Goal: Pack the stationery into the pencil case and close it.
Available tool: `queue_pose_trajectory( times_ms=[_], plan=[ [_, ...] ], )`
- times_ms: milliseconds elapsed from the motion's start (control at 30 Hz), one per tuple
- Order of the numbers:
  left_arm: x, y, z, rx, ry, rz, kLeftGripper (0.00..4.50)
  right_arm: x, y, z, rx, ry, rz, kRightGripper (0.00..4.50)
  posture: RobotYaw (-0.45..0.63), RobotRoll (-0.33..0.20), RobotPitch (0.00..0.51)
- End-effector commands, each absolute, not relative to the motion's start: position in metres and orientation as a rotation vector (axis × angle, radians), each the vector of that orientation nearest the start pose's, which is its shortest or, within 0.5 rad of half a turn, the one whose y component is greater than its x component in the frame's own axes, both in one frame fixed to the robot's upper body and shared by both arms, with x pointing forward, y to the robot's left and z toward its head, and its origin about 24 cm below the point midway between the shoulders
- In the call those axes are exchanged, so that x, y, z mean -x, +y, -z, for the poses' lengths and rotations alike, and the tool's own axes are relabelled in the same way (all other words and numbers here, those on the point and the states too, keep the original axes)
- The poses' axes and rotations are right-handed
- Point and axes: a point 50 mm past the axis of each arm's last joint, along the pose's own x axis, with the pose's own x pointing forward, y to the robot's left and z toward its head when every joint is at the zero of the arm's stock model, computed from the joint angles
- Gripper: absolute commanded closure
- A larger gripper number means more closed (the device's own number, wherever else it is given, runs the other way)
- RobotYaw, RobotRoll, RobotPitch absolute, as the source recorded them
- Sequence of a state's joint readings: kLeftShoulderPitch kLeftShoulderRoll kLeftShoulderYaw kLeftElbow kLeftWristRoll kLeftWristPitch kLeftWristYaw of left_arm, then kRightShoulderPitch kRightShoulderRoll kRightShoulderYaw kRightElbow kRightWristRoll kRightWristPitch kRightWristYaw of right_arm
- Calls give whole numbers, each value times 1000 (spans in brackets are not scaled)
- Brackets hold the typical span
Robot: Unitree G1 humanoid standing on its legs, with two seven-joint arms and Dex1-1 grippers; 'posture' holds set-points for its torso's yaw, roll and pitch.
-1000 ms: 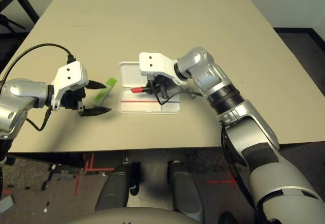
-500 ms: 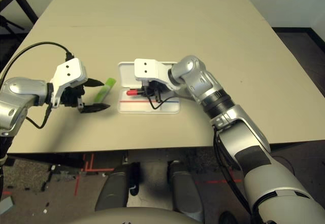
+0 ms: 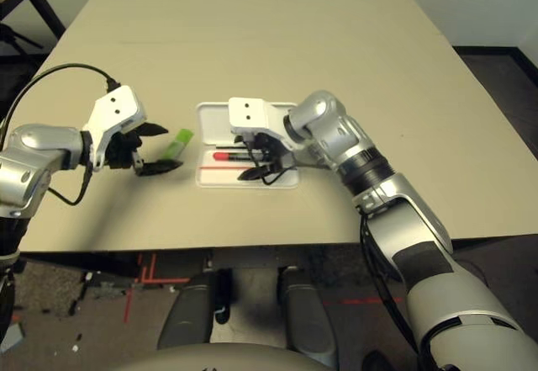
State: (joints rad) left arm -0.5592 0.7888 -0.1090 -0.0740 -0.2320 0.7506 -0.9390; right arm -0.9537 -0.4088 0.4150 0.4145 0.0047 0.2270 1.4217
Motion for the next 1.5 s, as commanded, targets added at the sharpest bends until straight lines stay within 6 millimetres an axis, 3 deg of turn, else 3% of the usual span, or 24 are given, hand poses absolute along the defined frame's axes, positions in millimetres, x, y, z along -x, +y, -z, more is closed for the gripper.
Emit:
queue_pose_trajectory(
  times_ms=[33,267,433,567,1000,1400,1500],
  plan=[
    [-310,211,-176,-398,426,717,0,-335,-98,-182,628,254,-1628,46,140,0,151],
    [-319,206,-171,-310,487,562,0,-324,-139,-187,511,235,-1713,46,133,0,151],
    [-321,204,-169,-302,544,487,0,-324,-171,-189,526,283,-1624,46,129,0,150],
    [-323,205,-167,-326,597,446,0,-328,-184,-195,529,291,-1564,46,120,0,148],
    [-323,209,-155,-361,713,453,0,-317,-190,-200,485,279,-1559,46,82,0,151],
    [-325,206,-143,-285,788,494,0,-308,-192,-200,454,280,-1568,46,53,0,162],
    [-322,207,-138,-282,811,495,628,-308,-193,-203,452,270,-1564,0,50,0,164]
  ],
)
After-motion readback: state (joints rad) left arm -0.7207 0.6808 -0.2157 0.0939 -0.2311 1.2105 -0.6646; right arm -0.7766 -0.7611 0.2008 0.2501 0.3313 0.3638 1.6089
